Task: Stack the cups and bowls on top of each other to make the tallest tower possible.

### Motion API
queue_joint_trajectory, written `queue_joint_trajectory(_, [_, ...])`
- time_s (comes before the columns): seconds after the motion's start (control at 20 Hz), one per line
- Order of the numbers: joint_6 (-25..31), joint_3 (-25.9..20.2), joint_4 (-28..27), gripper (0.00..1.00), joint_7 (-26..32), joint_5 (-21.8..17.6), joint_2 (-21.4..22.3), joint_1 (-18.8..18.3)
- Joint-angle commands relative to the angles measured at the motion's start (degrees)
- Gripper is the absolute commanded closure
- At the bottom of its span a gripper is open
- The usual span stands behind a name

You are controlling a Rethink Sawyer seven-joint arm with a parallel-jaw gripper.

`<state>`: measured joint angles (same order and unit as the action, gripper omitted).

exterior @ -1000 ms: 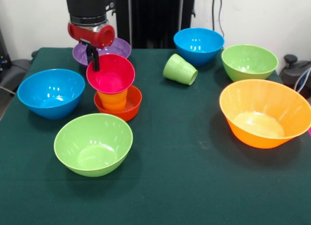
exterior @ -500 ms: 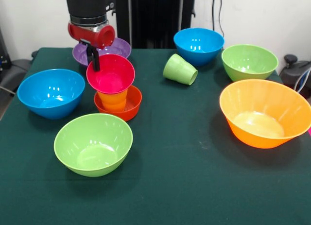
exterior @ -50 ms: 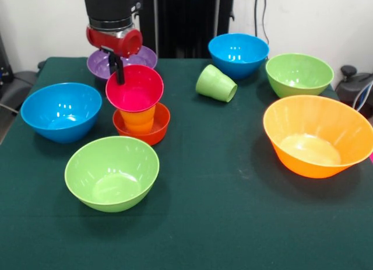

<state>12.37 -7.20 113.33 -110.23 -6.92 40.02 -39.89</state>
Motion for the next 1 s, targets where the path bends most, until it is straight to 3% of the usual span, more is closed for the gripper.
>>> queue_joint_trajectory(0.05, [-2.4, -3.9, 4.4, 1.0, -9.1, 1.3, -1.7, 2.9])
queue_joint_trajectory(0.6, [-3.4, -3.7, 4.4, 1.0, -8.9, 1.4, -1.7, 3.4])
queue_joint_trajectory(0.75, [-5.4, -1.6, 3.7, 1.0, -9.4, 0.7, -1.7, 4.9])
queue_joint_trajectory(0.8, [-6.1, -1.1, 3.6, 0.0, -9.6, 0.5, -1.7, 5.3])
queue_joint_trajectory(0.9, [-7.0, -1.1, 3.5, 0.0, -9.5, 0.1, -1.7, 5.3])
queue_joint_trajectory(1.0, [-3.9, -2.0, 3.3, 0.0, -7.6, 0.1, -1.7, 4.7])
